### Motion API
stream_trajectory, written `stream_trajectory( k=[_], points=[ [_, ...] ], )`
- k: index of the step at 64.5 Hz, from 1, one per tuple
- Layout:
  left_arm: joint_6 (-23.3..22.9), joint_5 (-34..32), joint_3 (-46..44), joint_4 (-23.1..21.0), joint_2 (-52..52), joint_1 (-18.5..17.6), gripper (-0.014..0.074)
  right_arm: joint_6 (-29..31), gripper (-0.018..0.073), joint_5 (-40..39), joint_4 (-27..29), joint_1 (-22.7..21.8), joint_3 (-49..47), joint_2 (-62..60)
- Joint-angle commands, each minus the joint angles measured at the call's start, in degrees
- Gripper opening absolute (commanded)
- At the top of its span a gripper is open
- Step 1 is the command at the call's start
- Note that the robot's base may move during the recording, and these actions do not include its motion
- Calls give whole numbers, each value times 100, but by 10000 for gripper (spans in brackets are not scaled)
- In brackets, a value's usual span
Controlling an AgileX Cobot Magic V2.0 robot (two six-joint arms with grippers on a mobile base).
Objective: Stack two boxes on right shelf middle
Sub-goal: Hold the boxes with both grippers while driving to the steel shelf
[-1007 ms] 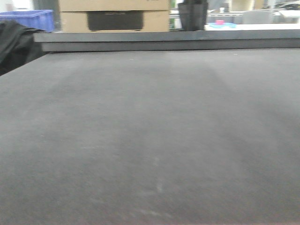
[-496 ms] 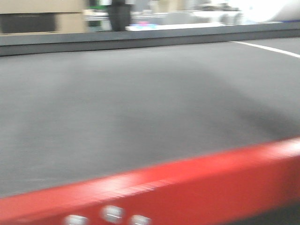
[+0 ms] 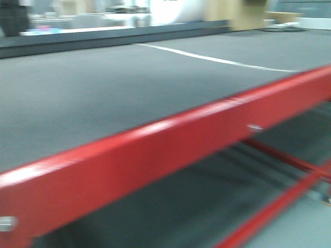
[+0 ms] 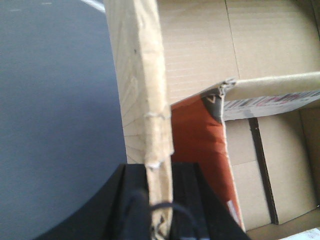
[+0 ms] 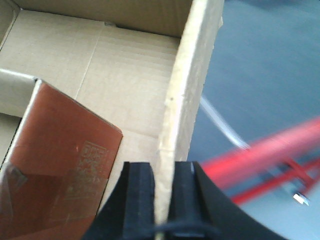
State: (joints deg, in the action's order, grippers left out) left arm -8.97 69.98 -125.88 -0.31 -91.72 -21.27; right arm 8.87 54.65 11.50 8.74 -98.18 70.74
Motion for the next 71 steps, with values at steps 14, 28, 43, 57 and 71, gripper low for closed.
stream_trajectory(
  k=[14, 28, 43, 57, 71],
  points=[
    [-19, -250, -62, 99, 58, -11, -111, 69, -154, -333, -91, -23, -61, -76],
    [-19, -250, -62, 99, 58, -11, -111, 69, -154, -333, -91, -23, -61, -76],
    [-19, -250, -62, 99, 58, -11, -111, 69, -154, -333, -91, -23, -61, -76],
    [-19, -250, -62, 99, 58, -11, -111, 69, -154, -333, -91, -23, -61, -76],
    [-19, -250, -62, 99, 58, -11, -111, 69, -154, -333, -91, -23, -61, -76]
  ],
)
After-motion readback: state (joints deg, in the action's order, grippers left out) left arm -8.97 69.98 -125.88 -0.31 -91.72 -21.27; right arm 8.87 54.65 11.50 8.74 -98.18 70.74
